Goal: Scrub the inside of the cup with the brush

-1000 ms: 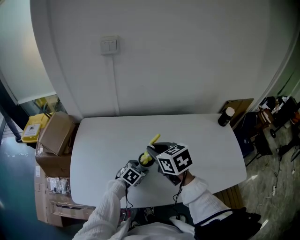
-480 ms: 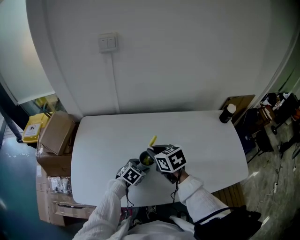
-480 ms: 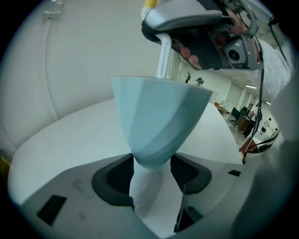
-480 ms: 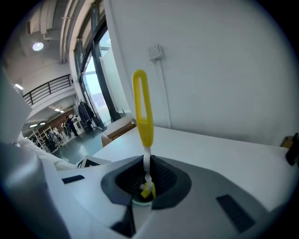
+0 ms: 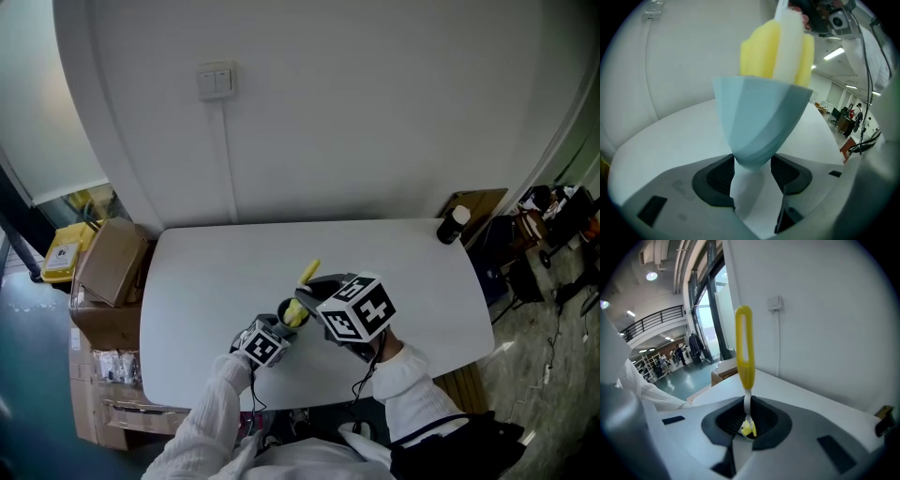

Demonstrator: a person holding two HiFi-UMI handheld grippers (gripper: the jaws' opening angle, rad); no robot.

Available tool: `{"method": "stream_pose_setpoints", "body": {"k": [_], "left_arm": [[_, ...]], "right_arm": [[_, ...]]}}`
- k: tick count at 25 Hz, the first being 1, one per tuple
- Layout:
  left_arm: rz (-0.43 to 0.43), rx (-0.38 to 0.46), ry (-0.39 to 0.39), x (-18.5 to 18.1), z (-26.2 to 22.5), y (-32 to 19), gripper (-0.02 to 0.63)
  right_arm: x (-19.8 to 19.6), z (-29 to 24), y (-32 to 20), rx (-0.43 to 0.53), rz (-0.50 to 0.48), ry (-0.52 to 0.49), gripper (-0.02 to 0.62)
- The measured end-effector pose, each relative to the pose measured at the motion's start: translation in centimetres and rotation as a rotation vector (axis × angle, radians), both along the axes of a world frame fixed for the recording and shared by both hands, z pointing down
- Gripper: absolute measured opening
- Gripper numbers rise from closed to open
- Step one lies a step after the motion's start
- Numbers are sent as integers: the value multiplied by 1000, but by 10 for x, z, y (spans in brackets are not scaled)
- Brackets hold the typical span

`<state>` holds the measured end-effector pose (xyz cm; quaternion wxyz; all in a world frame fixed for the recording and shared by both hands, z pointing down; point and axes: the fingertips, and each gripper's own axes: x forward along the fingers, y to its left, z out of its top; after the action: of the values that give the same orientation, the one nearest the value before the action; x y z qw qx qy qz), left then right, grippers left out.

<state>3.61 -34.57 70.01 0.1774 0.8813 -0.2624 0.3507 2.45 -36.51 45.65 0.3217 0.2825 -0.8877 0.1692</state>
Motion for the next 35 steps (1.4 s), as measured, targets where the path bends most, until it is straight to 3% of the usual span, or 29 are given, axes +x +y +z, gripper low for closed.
{"method": "stream_pose_setpoints", "body": {"k": [5, 11, 14, 18, 35], "left_arm": [[-3, -6, -6, -2, 1, 1, 245], [8, -3, -6, -1, 1, 1, 245], [2, -6, -4, -1, -1, 1, 245], [-4, -8, 2, 0, 2, 1, 245], [-104, -40, 32, -2, 4, 1, 247]], "right_arm": [[-1, -3, 11, -34, -49, 66, 84], [-4, 47, 17, -171, -30, 89, 86], [-4, 70, 18, -194, -22, 127, 87], [-3, 85, 14, -227, 5, 106, 91], [4, 80, 6, -118, 61, 122, 89]]}}
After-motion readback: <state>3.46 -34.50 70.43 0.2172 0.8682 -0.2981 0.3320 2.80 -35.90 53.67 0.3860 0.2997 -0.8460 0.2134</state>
